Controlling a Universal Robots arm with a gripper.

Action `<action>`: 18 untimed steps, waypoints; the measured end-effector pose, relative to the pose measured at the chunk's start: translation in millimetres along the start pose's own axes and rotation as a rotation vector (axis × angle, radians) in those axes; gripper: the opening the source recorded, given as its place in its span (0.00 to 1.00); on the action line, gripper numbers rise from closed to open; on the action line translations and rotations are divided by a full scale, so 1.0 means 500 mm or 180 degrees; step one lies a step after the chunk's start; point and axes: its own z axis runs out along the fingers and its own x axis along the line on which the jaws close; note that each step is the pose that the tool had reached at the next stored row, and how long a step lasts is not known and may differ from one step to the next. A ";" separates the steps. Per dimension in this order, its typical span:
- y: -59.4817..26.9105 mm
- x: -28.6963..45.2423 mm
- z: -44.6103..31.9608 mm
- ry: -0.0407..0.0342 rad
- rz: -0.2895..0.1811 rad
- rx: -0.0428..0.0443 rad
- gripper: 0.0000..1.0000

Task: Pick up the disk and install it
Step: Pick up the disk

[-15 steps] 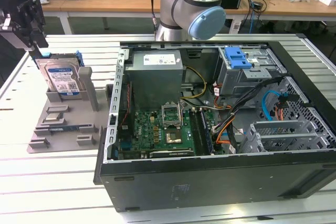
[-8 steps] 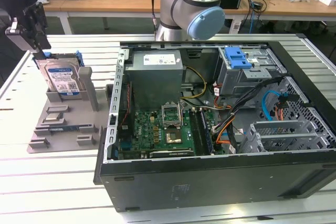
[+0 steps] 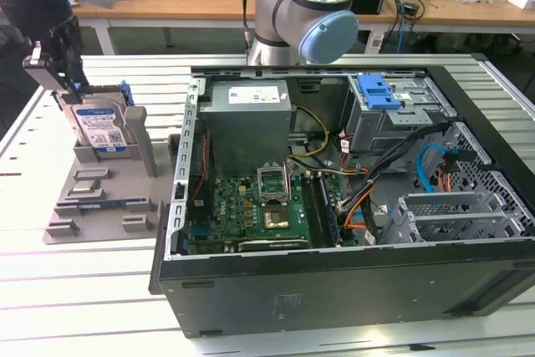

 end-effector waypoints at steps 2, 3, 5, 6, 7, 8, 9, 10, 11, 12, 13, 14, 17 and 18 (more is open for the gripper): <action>0.000 0.000 0.024 0.0000 -0.0004 -0.0002 0.48; 0.000 0.001 0.034 0.0000 -0.0006 -0.0002 0.48; -0.001 0.001 0.050 0.0000 -0.0009 -0.0004 0.48; 0.000 0.001 0.050 0.0000 -0.0009 -0.0005 0.48; -0.001 0.001 0.050 -0.0001 -0.0009 -0.0004 0.48; -0.001 0.001 0.051 -0.0002 -0.0009 -0.0004 0.47; -0.001 0.001 0.051 -0.0001 -0.0009 -0.0004 0.40; -0.001 0.001 0.051 -0.0003 -0.0009 -0.0004 0.40; -0.001 0.001 0.051 -0.0003 -0.0009 -0.0004 0.37; -0.001 0.001 0.051 -0.0003 -0.0009 -0.0004 0.37; -0.001 0.001 0.051 -0.0004 -0.0009 -0.0004 0.37; -0.001 0.001 0.051 -0.0004 -0.0009 -0.0004 0.37; -0.001 0.001 0.052 -0.0006 -0.0009 -0.0004 0.37; -0.001 0.001 0.052 -0.0006 -0.0009 -0.0004 0.37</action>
